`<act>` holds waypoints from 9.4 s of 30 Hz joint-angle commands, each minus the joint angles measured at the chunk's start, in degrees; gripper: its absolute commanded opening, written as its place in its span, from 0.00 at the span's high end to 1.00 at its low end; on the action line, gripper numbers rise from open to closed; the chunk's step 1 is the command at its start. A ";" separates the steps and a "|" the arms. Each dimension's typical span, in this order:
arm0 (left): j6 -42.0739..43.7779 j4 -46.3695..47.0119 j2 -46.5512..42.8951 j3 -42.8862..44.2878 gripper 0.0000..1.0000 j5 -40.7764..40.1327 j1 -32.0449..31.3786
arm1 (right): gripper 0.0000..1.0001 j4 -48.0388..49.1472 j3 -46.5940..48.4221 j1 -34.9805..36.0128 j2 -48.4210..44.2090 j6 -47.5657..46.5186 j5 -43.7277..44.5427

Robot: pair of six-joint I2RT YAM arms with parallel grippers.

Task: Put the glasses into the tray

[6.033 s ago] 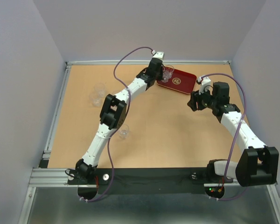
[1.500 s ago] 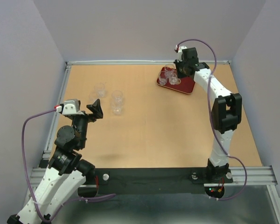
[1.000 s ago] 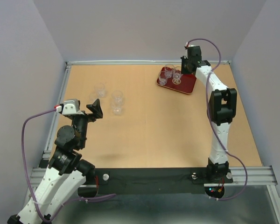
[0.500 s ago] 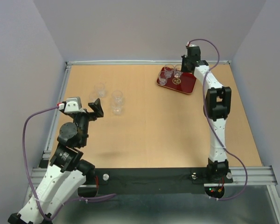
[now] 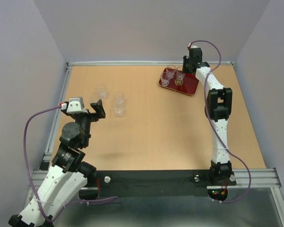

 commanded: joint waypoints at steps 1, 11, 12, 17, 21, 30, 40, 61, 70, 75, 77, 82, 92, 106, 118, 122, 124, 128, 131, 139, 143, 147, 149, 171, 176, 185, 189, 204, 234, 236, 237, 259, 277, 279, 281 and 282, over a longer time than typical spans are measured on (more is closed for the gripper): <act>0.92 3.16 0.33 -0.56 0.02 -0.03 0.53 | 0.64 4.01 3.31 -0.37 0.13 -0.26 -1.17; 0.83 2.98 0.24 -0.38 0.02 0.76 0.70 | 0.52 4.45 -0.02 -0.37 -8.57 -3.86 -1.87; 0.83 2.98 0.41 -0.38 0.02 0.93 0.61 | 0.52 4.54 -0.81 -0.37 -9.88 -4.21 -1.87; 0.48 2.45 0.68 -0.03 0.02 1.72 0.79 | 0.52 4.89 -9.07 -0.37 -17.09 -8.69 -8.44; 0.39 2.37 0.33 0.14 0.02 2.08 0.70 | 0.52 4.80 -18.21 -0.19 -25.09 -14.41 -26.51; 0.30 2.28 -0.99 0.06 0.02 1.81 0.96 | 0.52 4.37 -24.03 6.13 -28.18 -11.00 -41.67; 0.30 2.28 -1.43 0.06 0.02 2.08 0.97 | 0.47 2.52 -15.77 16.41 -18.25 0.07 -44.42; 0.48 2.89 -0.55 -0.03 0.02 2.95 1.49 | 0.41 2.34 1.81 29.42 -1.64 7.47 -22.53; 0.56 2.89 -0.29 -0.03 0.02 3.22 1.84 | 0.43 2.34 4.45 31.10 1.09 7.47 -21.12; 0.39 2.89 -0.64 -0.03 0.02 3.22 1.93 | 0.45 2.17 4.10 31.88 1.88 7.12 -20.33; 0.39 2.89 -0.64 -0.12 0.02 3.30 1.93 | 0.46 1.99 3.75 32.15 2.06 6.77 -20.07; 0.39 2.89 -0.82 -0.03 0.02 3.39 2.11 | 0.53 1.73 3.75 32.59 2.23 5.89 -18.40; 0.39 2.89 -0.91 -0.12 0.02 3.22 2.11 | 0.91 1.29 4.45 32.68 1.71 2.82 -14.01; 0.48 2.72 -1.78 -0.12 0.02 3.13 2.20 | 0.99 1.38 -7.84 29.17 -13.75 -11.77 -11.98; 0.30 2.54 -1.87 -0.12 0.02 3.92 2.20 | 1.00 2.52 -32.71 15.46 -33.53 -17.05 -17.34; 0.21 2.63 -1.61 -0.03 0.02 3.92 2.20 | 1.00 4.44 -39.74 8.27 -38.88 -16.44 -16.64; 0.21 2.63 -1.43 -0.03 0.02 3.92 2.20 | 1.00 6.20 -41.16 5.97 -39.51 -14.78 -15.24; 0.30 2.72 -1.17 -0.12 0.02 4.01 2.20 | 1.00 9.10 -42.13 0.78 -39.08 -11.26 -13.04; 0.30 2.63 -0.73 -0.12 0.02 3.83 2.20 | 1.00 11.30 -42.04 -1.95 -37.41 -9.06 -11.28; 0.39 2.54 -0.11 -0.12 0.02 3.48 2.28 | 1.00 18.95 -38.89 -4.94 -30.29 -5.02 -5.56; 0.39 2.63 0.15 -0.21 0.02 3.48 2.37 | 1.00 19.92 -35.98 -5.55 -26.78 -2.73 -4.00; 0.48 2.63 0.59 -0.03 0.02 3.57 2.28 | 1.00 20.80 -33.61 -5.90 -23.87 -1.32 -3.37; 0.56 2.54 0.68 -0.03 0.02 3.57 2.37 | 1.00 20.89 -32.12 -5.99 -22.12 -0.71 -3.10; 0.65 2.63 1.47 -0.03 0.02 3.66 2.64 | 0.61 20.98 -20.25 -5.91 -11.39 -2.11 0.33; 0.57 2.72 1.64 -0.03 0.02 3.74 2.72 | 0.48 21.06 -20.24 -5.99 -12.70 -3.51 0.50; -0.14 2.45 2.43 0.32 0.02 4.45 2.81 | 0.47 21.07 -27.18 -6.43 -23.06 -5.88 -2.13; -2.50 1.93 3.40 0.84 0.02 5.50 2.90 | 0.47 21.15 -36.04 -6.43 -31.32 -8.69 -14.48; -18.48 1.58 19.21 3.83 0.12 22.63 8.87 | 0.47 12.63 -64.09 -6.43 -57.52 -13.62 -41.25; -37.67 -7.57 55.60 15.26 0.50 11.92 10.90 | 0.46 12.80 -74.04 -6.87 -64.91 -15.38 -41.77; -38.10 -7.30 56.48 15.61 0.51 11.05 10.81 | 0.46 12.71 -74.04 -6.87 -65.09 -15.29 -41.77; -38.37 -7.39 56.75 15.70 0.51 10.61 10.81 | 0.46 12.71 -74.04 -6.87 -65.18 -15.29 -41.86; -24.40 6.40 59.29 24.73 1.00 32.47 2.73 | 0.42 13.50 -73.07 -10.64 -67.90 -13.36 -27.72; -9.73 -6.58 94.52 72.27 1.00 30.20 -11.07 | 0.41 15.00 -74.12 -13.38 -69.57 -11.51 -29.12; -8.85 -6.86 96.47 75.01 1.00 29.50 -11.69 | 0.41 15.09 -74.12 -13.38 -69.48 -11.51 -29.12; -8.23 -6.86 98.40 79.14 1.00 28.10 -12.39 | 0.41 15.09 -74.12 -13.38 -69.40 -11.43 -28.86; -7.35 -6.86 100.41 80.55 1.00 27.66 -12.92 | 0.41 15.09 -74.12 -13.46 -69.40 -11.42 -28.77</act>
